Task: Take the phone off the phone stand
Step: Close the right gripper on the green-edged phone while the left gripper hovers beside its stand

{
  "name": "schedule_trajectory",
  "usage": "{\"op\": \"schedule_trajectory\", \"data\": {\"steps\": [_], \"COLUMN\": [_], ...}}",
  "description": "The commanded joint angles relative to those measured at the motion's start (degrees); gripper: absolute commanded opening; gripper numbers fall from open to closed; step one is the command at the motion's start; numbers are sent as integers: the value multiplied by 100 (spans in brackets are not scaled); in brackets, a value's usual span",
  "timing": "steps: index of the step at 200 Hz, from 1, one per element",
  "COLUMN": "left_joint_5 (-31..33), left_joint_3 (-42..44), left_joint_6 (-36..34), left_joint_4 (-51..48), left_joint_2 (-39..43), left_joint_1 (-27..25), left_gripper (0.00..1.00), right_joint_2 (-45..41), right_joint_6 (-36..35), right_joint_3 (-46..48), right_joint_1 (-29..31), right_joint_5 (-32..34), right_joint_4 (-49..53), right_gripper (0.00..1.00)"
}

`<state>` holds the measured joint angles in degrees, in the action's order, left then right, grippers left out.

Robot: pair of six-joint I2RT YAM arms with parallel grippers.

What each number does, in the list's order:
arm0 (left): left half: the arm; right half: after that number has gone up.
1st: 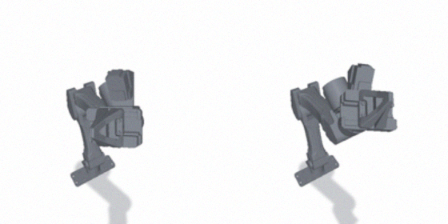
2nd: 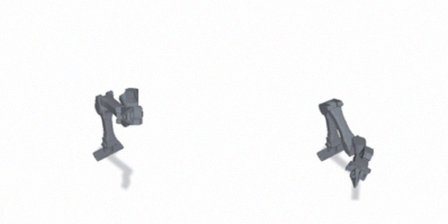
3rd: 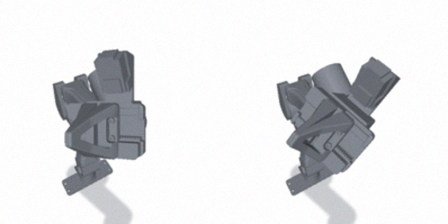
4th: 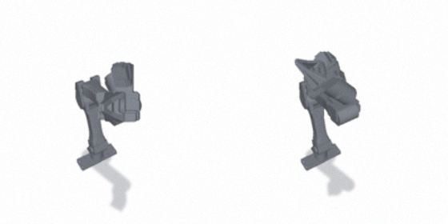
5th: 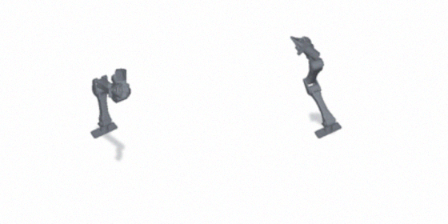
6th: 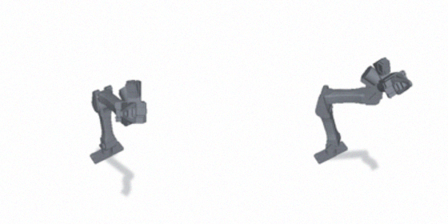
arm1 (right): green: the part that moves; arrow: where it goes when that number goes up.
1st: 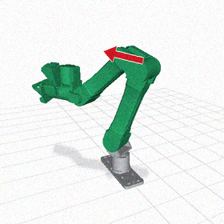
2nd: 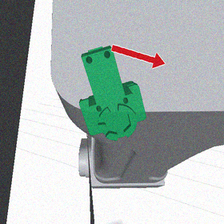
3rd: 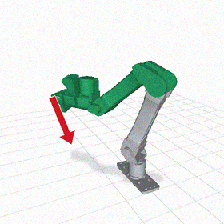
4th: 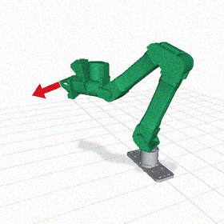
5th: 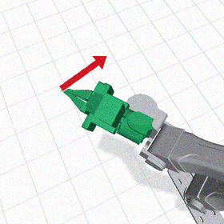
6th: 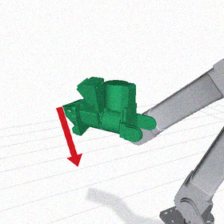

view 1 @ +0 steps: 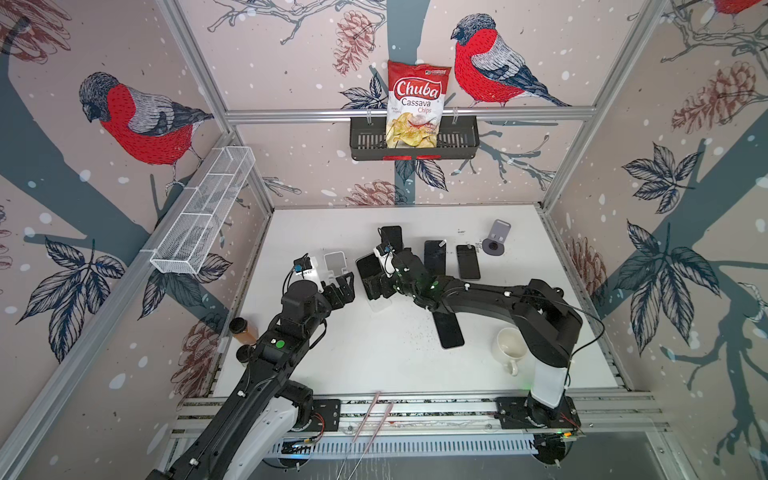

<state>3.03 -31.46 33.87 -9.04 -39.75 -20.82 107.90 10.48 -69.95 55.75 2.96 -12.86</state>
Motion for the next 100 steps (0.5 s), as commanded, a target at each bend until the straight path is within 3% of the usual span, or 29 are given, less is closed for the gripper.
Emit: {"op": "schedule_trajectory", "data": {"steps": [1,100], "left_joint_5": [-145,-132], "left_joint_3": [59,96], "left_joint_6": [-160,-224], "left_joint_4": [285,192], "left_joint_2": [41,173], "left_joint_1": [-23,-23], "left_gripper": [97,97], "right_joint_2": [42,419], "right_joint_6": [-45,-29], "right_joint_3": [-57,-334], "right_joint_1": [32,68], "right_joint_5": [-41,244], "right_joint_4": [-302,-506], "right_gripper": [99,99]}}
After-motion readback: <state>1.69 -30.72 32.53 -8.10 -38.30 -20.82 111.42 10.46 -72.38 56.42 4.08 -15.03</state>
